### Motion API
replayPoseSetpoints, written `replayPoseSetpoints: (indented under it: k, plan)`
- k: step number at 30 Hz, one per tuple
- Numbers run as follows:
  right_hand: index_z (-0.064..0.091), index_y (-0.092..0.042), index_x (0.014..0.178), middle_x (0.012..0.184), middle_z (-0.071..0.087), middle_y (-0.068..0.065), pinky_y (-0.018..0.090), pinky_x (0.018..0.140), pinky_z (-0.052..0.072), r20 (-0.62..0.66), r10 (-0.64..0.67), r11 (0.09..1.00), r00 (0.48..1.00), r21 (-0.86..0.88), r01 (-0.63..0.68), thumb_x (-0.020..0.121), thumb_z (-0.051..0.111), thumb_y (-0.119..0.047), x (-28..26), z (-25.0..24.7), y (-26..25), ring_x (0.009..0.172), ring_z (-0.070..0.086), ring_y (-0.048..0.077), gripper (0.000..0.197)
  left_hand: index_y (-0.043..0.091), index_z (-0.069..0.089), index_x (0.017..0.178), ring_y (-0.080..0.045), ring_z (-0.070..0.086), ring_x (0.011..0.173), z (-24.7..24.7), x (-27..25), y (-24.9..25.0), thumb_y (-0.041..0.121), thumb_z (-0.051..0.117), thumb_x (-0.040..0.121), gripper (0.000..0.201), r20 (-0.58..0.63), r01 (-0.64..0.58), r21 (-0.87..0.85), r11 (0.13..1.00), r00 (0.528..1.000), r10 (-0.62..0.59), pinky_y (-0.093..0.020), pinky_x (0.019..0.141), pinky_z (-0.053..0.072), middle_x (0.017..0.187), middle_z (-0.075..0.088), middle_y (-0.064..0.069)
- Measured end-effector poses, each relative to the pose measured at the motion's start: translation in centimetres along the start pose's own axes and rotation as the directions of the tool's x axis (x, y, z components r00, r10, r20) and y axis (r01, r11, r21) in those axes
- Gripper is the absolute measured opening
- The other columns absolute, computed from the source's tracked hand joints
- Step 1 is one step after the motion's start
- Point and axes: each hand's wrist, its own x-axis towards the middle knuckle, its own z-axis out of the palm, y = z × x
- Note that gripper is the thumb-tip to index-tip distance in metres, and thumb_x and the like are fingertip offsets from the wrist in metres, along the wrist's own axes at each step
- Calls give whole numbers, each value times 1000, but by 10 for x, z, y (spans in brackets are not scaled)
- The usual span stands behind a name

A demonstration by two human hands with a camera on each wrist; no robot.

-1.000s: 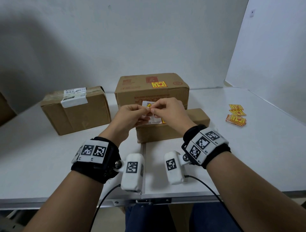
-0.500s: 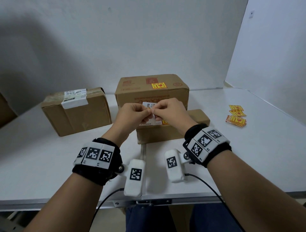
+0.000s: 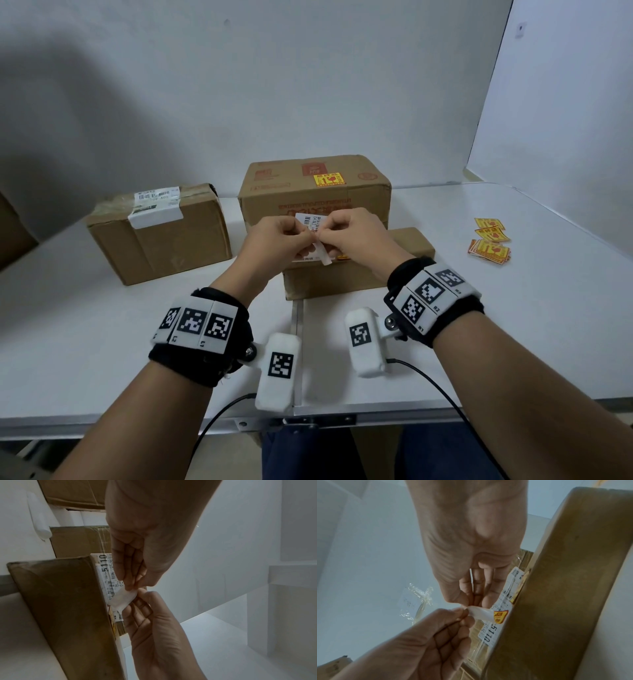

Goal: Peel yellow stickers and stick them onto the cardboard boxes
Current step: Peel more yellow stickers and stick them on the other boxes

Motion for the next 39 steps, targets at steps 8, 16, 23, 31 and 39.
replayPoseSetpoints:
  k: [8,16,23,31,39]
  plan:
    - [69,-9,80,100,72,13,33,77,58,68,145,926,987,341,-160,90,60,-13,3,4,7,78,66,15,14,-2,69,92,-12,64,76,-3,0,-6,14,64,90,17,93,79,-219,972,994,-60,-21,72,54,85,72,-8]
    - [67,-2,108,97,68,12,32,83,54,218,181,756,959,593,-277,93,58,-19,0,1,2,90,65,22,25,-1,67,92,-10,64,72,-7,1,-3,11,61,92,14,122,126,-276,953,988,-95,-20,69,55,81,70,-5]
    - [69,-4,107,114,70,16,36,96,53,260,228,754,938,562,-339,90,65,-15,-1,2,3,108,66,27,21,3,69,94,-13,63,80,-8,2,-1,16,61,93,15,178,122,-207,971,980,-85,-28,83,57,88,69,-6]
    - [67,1,110,82,68,7,18,61,54,267,290,680,919,618,-394,87,69,-9,-3,-2,4,66,60,10,25,7,65,81,-11,60,74,-9,-1,-1,8,59,90,10,192,159,-238,958,975,-115,-17,63,53,84,65,-8]
    - [66,2,104,92,69,15,17,57,54,131,306,685,943,657,-314,90,65,-11,-2,-1,6,73,62,14,19,5,63,78,-8,64,67,-15,-1,-5,6,59,90,13,193,200,-319,927,971,-143,-20,66,55,75,69,-3]
